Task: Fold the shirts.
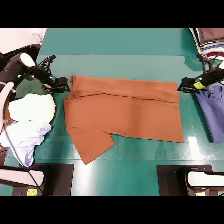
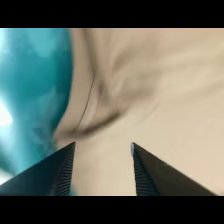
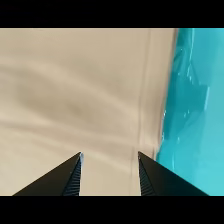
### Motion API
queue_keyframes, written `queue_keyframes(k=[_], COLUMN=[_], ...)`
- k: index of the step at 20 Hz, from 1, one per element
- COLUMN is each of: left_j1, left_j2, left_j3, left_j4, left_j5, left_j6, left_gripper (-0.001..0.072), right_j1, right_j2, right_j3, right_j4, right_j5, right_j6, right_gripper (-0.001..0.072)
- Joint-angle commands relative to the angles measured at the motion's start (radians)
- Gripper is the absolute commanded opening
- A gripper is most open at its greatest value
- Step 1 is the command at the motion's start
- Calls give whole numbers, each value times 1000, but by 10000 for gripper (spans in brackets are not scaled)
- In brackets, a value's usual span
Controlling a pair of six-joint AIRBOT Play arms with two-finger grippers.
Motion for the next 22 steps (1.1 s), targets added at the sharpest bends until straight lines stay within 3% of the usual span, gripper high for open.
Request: queue_keyframes(k=[1,8,16,17,18,19,22], left_j1=[0,0,-3,-3,-3,-3,-3], left_j2=[206,597,614,614,614,614,615], left_j3=[-244,-864,-994,-994,-994,-992,-943], left_j4=[72,-169,-339,-354,-361,-363,-330], left_j5=[-27,70,237,232,226,222,163], left_j6=[-3,-28,22,31,34,34,33], left_gripper=[430,430,428,385,157,42,24], right_j1=[-30,-34,-34,-34,-34,-43,-142], right_j2=[168,423,473,473,473,473,473], right_j3=[-148,-386,-397,-397,-397,-398,-429], right_j4=[36,62,62,63,62,60,50], right_j5=[26,-64,-58,-55,-46,-26,71], right_j6=[-4,-28,-27,-27,-27,-27,-30], right_gripper=[402,402,402,402,402,402,402])
